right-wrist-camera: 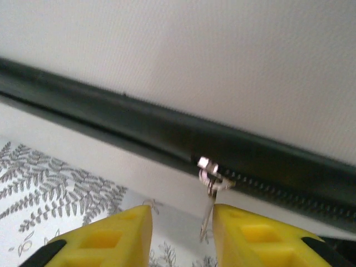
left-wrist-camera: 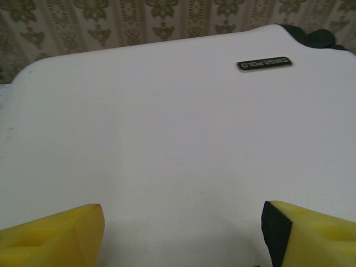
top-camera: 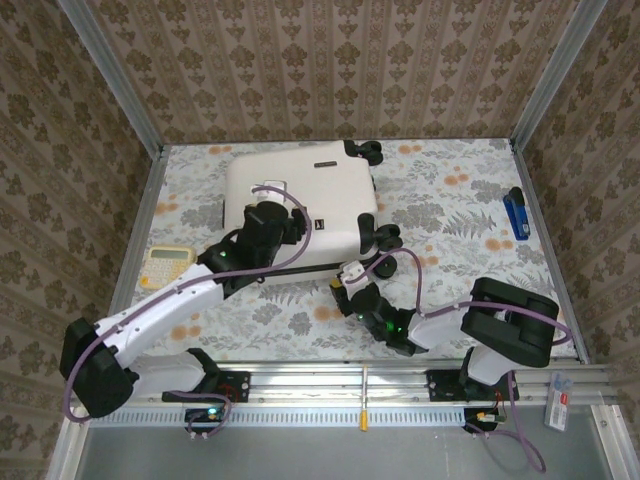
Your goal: Pack the luggage
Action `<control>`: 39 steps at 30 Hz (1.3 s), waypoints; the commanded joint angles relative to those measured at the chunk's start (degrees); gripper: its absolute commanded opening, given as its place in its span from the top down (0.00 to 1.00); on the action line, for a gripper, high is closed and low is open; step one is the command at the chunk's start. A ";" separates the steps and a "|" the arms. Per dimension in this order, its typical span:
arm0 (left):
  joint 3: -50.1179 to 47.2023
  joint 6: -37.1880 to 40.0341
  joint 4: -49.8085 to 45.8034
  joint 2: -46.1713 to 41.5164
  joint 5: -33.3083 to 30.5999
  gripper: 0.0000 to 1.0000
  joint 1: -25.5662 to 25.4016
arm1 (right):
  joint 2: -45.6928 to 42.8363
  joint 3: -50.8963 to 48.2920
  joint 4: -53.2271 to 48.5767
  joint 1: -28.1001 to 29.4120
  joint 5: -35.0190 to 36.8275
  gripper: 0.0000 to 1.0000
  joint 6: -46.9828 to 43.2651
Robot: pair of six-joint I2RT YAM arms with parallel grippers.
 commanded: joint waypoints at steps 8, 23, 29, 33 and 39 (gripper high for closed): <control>2.43 -1.34 -1.86 1.98 -8.48 0.24 -0.98 | 2.16 0.06 8.51 -3.94 1.84 0.88 -2.09; 0.56 -2.63 -2.79 1.87 -9.92 0.24 1.02 | -0.64 -1.15 5.27 -8.16 -0.59 1.00 -0.37; -0.32 -3.28 -3.80 1.43 -10.17 0.24 2.02 | -2.84 -2.56 3.02 -9.81 0.39 1.00 2.10; -1.17 -3.74 -3.72 1.51 -10.18 0.24 2.84 | -4.79 -3.72 2.19 -10.97 0.50 1.00 3.09; -2.42 -4.46 -3.93 1.82 -9.83 0.24 4.19 | -7.68 -4.44 -1.35 -13.32 0.46 1.00 4.93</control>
